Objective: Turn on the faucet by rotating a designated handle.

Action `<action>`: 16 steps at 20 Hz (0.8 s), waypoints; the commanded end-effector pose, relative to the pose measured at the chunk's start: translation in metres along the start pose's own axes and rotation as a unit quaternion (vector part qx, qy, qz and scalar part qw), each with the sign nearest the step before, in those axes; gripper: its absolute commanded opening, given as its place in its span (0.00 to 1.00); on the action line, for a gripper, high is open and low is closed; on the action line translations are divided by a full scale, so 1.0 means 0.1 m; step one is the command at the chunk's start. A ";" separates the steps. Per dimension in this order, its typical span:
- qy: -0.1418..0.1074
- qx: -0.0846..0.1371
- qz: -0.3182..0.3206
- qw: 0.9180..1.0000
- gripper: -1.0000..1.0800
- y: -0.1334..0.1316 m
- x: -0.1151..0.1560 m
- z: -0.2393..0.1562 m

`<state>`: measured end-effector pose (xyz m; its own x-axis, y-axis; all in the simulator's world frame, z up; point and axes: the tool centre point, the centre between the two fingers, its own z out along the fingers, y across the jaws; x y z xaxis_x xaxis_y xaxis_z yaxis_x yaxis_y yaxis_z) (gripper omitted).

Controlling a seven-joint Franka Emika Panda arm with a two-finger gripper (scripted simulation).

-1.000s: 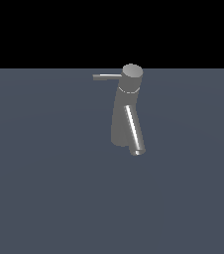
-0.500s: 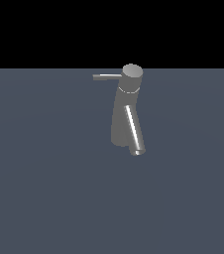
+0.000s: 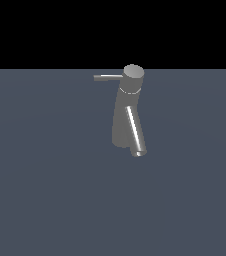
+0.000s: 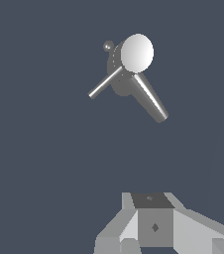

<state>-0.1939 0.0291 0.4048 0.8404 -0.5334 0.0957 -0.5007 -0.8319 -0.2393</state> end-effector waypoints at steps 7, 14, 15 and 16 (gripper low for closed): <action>0.029 0.031 0.091 0.995 0.00 -0.21 0.21 0.38; 0.052 0.056 0.163 0.984 0.00 -0.36 0.42 0.66; 0.055 0.060 0.173 0.982 0.00 -0.38 0.45 0.70; 0.058 0.063 0.183 0.979 0.00 -0.40 0.48 0.74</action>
<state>-0.1248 0.0473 0.3522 0.6038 -0.7918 0.0924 -0.7129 -0.5882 -0.3819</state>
